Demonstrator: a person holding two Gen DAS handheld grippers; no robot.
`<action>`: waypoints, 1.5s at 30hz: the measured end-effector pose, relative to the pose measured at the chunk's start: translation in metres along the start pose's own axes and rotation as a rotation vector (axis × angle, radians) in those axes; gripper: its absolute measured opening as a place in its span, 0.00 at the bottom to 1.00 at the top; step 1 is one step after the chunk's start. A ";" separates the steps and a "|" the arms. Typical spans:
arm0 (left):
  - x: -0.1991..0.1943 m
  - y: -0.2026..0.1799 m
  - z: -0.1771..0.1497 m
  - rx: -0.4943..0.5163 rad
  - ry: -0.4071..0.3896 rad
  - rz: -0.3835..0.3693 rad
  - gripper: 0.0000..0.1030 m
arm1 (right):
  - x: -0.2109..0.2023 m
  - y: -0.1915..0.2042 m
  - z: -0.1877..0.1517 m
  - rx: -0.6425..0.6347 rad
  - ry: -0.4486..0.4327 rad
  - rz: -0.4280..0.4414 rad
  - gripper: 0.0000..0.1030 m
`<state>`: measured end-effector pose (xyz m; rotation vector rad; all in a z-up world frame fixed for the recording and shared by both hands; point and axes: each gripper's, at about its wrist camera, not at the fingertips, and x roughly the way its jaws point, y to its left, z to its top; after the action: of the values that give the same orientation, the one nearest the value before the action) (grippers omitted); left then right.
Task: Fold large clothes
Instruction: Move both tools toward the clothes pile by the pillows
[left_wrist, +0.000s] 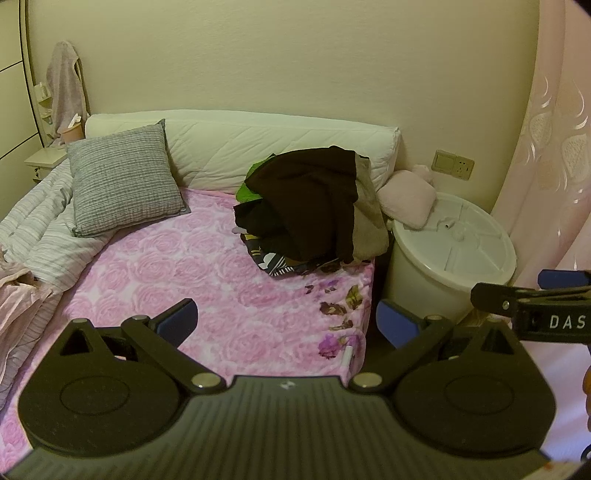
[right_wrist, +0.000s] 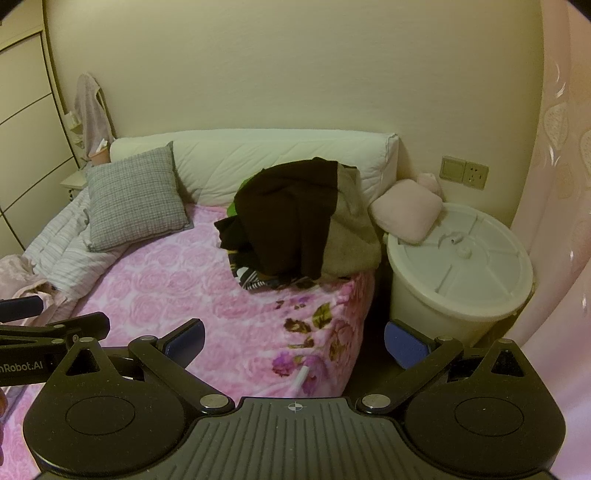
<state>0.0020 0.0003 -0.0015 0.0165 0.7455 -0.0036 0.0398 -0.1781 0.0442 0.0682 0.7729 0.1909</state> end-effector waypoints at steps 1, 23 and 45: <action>0.001 -0.001 0.001 0.000 0.000 0.000 0.99 | 0.001 0.000 0.000 0.000 -0.001 -0.001 0.98; 0.037 -0.001 0.019 0.018 -0.002 -0.045 0.99 | 0.023 -0.013 0.010 0.024 -0.005 -0.035 0.98; 0.073 0.027 0.049 0.032 0.013 -0.046 0.99 | 0.066 0.006 0.036 0.021 0.014 -0.033 0.98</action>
<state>0.0891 0.0264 -0.0140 0.0297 0.7584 -0.0589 0.1101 -0.1585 0.0257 0.0742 0.7895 0.1521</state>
